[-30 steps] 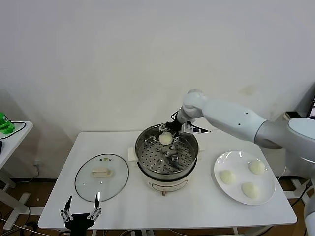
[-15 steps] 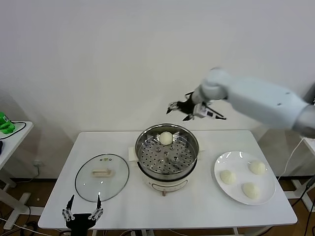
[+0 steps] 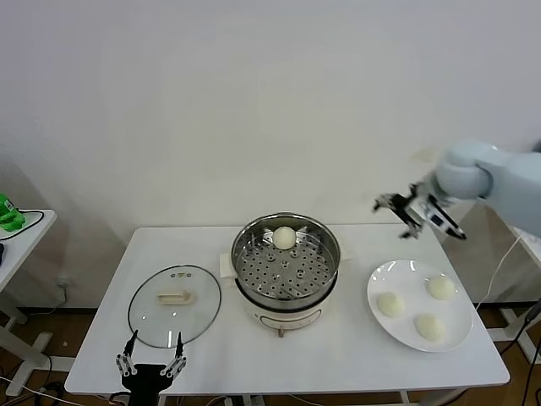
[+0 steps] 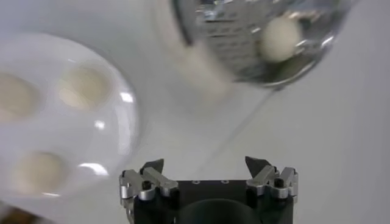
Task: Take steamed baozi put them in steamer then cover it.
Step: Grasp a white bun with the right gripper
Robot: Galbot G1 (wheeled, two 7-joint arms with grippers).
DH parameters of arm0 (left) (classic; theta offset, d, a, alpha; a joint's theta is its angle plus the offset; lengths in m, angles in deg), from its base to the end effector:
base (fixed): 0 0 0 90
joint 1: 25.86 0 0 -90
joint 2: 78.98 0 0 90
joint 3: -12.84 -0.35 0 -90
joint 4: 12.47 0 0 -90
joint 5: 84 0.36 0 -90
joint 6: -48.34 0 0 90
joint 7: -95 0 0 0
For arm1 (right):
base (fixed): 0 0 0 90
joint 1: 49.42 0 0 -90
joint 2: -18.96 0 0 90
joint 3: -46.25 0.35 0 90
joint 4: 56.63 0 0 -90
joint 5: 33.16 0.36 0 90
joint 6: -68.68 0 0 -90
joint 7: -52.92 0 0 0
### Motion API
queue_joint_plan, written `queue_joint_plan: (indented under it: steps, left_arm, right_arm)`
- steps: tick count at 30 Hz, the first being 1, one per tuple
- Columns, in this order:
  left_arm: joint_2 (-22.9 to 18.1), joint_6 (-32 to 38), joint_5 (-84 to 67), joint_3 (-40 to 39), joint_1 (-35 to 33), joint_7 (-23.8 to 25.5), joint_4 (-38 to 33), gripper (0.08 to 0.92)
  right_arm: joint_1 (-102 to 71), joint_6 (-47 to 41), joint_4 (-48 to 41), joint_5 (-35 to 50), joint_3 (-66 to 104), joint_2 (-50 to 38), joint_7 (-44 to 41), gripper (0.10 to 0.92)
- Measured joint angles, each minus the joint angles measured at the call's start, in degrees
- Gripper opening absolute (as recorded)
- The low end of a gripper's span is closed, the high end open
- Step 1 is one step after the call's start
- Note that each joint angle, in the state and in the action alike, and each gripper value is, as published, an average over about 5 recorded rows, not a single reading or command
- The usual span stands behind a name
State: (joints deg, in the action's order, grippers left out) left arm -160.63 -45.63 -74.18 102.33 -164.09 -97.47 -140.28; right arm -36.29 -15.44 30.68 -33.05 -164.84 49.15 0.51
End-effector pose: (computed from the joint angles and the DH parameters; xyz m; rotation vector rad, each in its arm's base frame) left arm 0.0938 0.0163 -0.2976 0.1508 -2.8951 -0.4401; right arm 0.4811 -0.1623 -0.0785 1.4516 -1.1156 1.8904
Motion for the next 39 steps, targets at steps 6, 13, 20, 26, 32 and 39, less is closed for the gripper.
queue_joint_plan:
  steps: [6, 13, 20, 26, 32, 39]
  left_arm:
    - [0.23, -0.17, 0.1, 0.42, -0.01, 0.1, -0.56, 0.823]
    - [-0.35, -0.03, 0.24, 0.47, 0.21, -0.07, -0.18, 0.823]
    - [-0.89, 0.12, 0.34, 0.56, 0.46, -0.2, 0.52, 0.823]
    - [-0.95, 0.14, 0.47, 0.61, 0.51, -0.17, 1.01, 0.823]
    - [-1.08, 0.23, 0.49, 0.76, 0.45, -0.17, 1.14, 0.823]
    - [-1.23, 0.33, 0.5, 0.83, 0.32, -0.2, 1.13, 0.823]
  right_arm:
    - [-4.77, -5.77, 0.57, 0.7, -0.07, -2.33, -0.26, 0.823]
    - [-11.21, -10.79, -1.09, 2.37, 2.3, -3.03, 0.21, 0.823]
    - [-18.99, -13.67, -3.33, 4.91, 7.58, -2.4, 1.54, 0.823]
    - [-24.8, -15.08, -5.03, 6.16, 12.41, -1.57, 2.82, 0.823]
    - [-28.92, -15.69, -6.81, 6.4, 16.15, -0.6, 3.65, 0.823]
    - [-32.24, -15.82, -8.82, 6.65, 19.6, 0.64, 4.91, 0.823]
